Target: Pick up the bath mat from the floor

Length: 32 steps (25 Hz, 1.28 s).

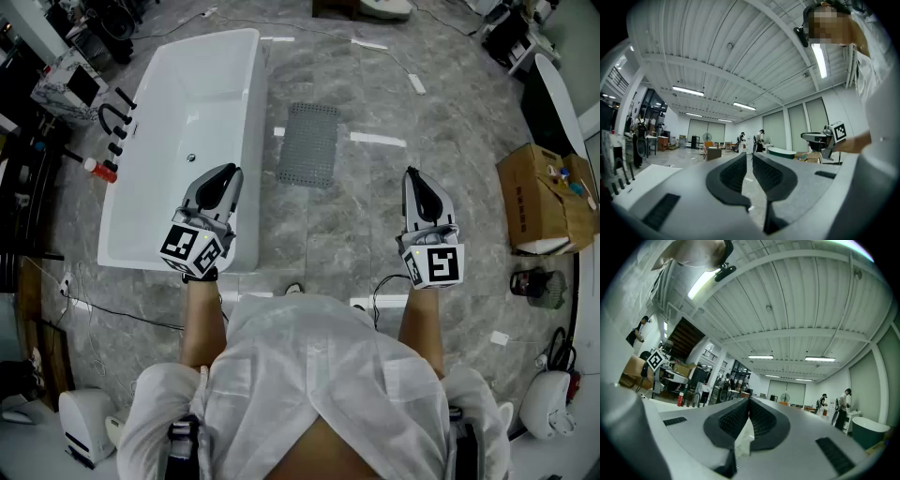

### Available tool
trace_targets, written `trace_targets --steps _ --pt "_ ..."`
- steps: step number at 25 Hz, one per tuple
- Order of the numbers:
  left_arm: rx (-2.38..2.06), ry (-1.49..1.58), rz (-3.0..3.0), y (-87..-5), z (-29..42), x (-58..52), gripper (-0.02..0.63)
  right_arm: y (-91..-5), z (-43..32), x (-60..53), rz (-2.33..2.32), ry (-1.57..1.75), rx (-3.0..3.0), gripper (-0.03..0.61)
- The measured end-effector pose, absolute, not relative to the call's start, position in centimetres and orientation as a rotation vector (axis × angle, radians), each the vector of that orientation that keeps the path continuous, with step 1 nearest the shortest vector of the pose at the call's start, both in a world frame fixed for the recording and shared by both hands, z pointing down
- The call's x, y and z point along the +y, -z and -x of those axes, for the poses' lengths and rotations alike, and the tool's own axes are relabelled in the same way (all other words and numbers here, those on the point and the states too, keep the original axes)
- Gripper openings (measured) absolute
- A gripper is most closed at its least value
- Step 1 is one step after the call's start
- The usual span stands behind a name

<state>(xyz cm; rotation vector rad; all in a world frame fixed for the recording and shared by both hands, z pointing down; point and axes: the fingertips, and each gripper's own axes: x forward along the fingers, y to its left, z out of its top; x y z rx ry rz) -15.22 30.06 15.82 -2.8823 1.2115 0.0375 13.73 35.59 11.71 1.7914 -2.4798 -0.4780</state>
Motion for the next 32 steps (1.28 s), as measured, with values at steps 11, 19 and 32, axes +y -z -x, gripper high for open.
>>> trace_targets --steps 11,19,32 --pt "1.248 -0.052 2.890 -16.6 16.4 29.5 0.048 -10.9 -12.1 35.1 -1.764 0.506 -2.569 0.028" --pt "1.258 -0.028 2.901 -17.9 17.5 29.0 0.048 -12.9 -11.5 33.9 -1.756 0.452 -2.525 0.029" --pt "1.231 -0.050 2.951 -19.2 18.5 27.3 0.048 -14.3 -9.9 32.2 -1.766 0.361 -2.512 0.031"
